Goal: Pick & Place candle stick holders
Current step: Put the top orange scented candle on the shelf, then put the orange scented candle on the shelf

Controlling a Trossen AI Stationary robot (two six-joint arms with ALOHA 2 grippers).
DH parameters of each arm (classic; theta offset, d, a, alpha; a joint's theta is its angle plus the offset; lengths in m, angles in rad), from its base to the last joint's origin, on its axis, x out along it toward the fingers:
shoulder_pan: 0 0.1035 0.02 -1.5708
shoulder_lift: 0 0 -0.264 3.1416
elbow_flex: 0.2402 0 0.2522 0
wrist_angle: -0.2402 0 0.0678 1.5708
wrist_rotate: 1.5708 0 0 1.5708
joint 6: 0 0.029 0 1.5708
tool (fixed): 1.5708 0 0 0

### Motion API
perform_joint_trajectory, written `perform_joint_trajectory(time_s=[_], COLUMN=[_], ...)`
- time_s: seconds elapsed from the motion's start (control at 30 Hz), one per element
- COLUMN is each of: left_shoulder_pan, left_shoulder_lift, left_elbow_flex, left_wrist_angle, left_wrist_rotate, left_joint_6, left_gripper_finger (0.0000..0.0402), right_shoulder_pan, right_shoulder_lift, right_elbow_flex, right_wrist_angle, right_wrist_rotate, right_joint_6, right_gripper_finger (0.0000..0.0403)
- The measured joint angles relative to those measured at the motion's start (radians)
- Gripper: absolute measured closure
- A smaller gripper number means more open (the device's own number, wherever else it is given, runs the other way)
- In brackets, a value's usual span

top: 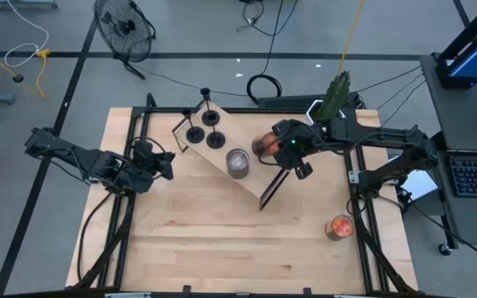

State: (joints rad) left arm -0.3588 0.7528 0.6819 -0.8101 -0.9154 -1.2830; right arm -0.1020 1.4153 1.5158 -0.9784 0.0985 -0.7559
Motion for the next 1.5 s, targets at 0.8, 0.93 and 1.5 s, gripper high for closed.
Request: perform_joint_trajectory(time_s=[0.8,0.93,1.5], left_shoulder_pan=[0.0,0.0,0.0], left_shoulder_lift=[0.0,0.0,0.0], left_elbow_flex=[0.0,0.0,0.0], left_wrist_angle=[-0.001,0.0,0.0], left_wrist_rotate=[-0.002,-0.002,-0.001], left_joint_6=[0.146,0.146,0.146], left_gripper_finger=[0.0314,0.0314,0.0314], right_shoulder_pan=[-0.003,-0.003,-0.003], right_shoulder_lift=[0.128,0.137,0.15], right_elbow_flex=[0.092,0.093,0.093], right_wrist_angle=[0.008,0.009,0.096], right_wrist_rotate=[-0.032,-0.051,-0.042], right_joint_6=[0.007,0.012,0.031], right_gripper_finger=[0.0403,0.0403,0.0335])
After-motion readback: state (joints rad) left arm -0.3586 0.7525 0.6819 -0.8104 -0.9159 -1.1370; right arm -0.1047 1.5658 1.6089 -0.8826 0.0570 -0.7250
